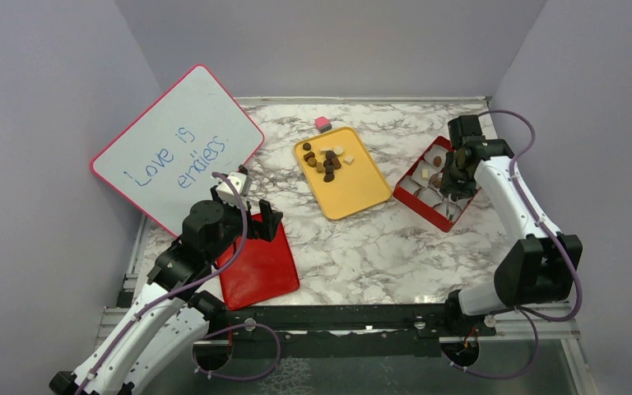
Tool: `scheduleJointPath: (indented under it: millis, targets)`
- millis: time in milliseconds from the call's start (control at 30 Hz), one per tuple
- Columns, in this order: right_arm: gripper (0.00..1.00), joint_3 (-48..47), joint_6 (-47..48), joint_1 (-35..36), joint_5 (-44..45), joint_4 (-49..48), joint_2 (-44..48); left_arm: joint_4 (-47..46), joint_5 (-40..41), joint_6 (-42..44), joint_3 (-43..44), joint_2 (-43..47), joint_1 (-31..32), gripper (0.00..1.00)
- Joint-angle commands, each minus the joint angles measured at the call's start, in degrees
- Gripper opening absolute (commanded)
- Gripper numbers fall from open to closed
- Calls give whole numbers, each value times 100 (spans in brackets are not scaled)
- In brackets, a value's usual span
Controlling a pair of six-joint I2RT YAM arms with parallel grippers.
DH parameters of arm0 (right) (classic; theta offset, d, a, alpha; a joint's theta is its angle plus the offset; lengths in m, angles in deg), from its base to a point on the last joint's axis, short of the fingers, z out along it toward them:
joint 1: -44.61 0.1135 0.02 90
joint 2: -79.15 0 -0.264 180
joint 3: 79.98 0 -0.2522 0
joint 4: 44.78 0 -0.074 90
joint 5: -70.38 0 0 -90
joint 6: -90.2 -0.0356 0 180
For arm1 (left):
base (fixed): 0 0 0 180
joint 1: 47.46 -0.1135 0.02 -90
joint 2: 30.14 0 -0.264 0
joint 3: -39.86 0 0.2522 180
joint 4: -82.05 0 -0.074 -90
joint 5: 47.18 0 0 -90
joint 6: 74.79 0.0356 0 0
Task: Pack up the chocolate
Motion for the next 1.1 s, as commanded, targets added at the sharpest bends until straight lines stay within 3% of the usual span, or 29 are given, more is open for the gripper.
scheduleJointPath:
  millis: [0, 233, 467, 667, 933, 1067]
  targets:
    - [37, -213, 327, -21, -640, -114, 489, -125, 6, 34, -72, 8, 27, 99]
    - [37, -117, 736, 0, -1815, -673, 998, -100, 53, 27, -54, -99, 26, 99]
    - [37, -101, 930, 193, -2174, -836, 908, -100, 222, 31, -61, -60, 27, 99]
    - [37, -98, 879, 837, -2044, -1056, 682, -92, 307, 48, -46, -29, 27, 99]
    - [38, -306, 862, 1896, -1740, -1357, -137, -90, 424, 27, -54, 180, 27, 99]
    - [39, -559, 1079, 2098, -1465, -1575, -728, -95, 451, 27, -55, 232, 27, 99]
